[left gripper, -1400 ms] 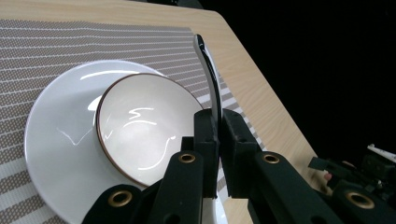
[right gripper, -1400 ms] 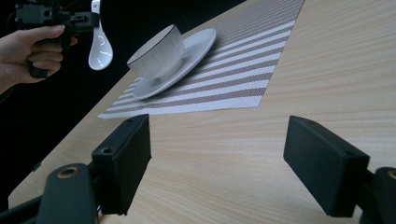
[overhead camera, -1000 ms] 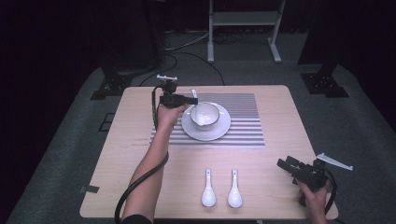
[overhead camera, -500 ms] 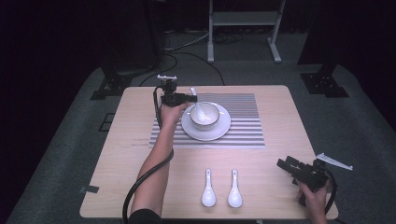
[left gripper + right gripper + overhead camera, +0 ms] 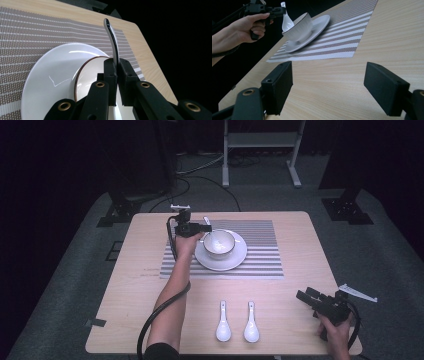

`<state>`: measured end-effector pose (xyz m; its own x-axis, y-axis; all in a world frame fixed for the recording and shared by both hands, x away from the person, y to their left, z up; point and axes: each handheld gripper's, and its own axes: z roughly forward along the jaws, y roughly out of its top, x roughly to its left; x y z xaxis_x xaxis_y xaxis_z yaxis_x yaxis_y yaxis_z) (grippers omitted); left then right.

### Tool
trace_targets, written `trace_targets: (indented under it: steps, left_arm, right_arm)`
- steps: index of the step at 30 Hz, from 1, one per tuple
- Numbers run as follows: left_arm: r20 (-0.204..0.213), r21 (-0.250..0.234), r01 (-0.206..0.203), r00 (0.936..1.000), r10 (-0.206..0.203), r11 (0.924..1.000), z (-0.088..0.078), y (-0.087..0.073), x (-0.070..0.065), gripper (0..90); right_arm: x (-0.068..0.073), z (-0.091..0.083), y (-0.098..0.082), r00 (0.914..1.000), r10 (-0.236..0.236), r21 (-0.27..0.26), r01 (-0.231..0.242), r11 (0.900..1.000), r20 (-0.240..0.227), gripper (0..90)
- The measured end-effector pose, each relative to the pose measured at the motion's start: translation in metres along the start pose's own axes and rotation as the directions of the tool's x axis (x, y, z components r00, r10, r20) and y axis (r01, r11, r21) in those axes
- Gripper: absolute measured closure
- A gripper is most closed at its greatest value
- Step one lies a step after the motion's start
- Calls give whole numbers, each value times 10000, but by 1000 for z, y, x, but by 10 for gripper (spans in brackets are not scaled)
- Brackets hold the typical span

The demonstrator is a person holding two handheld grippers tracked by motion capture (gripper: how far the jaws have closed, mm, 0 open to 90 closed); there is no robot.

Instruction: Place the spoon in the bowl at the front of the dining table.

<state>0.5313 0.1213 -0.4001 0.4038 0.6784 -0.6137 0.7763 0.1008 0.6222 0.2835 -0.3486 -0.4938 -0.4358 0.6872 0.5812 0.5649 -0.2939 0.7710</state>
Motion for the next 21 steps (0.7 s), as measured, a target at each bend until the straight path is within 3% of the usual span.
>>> trace_targets:
  steps: [21]
  left_arm:
    - [38, 127, 180, 9998, -181, 9998, -5, -14, 19, 848]
  right_arm:
    - [0, 0, 0, 10000, -19, 11, 19, 10000, -10, 222]
